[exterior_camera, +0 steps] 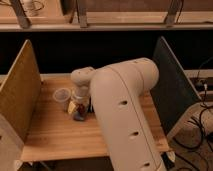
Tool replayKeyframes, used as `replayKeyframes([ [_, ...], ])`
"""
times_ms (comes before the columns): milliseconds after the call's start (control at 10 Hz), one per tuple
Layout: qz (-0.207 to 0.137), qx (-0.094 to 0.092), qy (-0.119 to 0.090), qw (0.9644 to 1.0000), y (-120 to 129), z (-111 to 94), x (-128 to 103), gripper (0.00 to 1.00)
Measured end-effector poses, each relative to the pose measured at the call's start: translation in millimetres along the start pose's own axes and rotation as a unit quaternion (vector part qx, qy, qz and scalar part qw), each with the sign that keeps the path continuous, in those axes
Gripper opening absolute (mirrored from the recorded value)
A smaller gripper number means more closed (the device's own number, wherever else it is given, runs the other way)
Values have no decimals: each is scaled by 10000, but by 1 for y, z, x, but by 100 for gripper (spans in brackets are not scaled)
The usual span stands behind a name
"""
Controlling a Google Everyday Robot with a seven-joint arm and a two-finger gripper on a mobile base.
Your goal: Place the pepper on the white sponge
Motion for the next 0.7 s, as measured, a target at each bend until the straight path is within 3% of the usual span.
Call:
replayKeyframes([
  [200, 76, 89, -126, 9999, -9, -10, -4, 70],
  [400, 269, 383, -463, 9978, -31, -38, -9, 70],
  [600, 463, 675, -776, 9936, -49, -67, -6, 70],
  [700, 637, 860, -985, 9894, -59, -85, 1, 70],
])
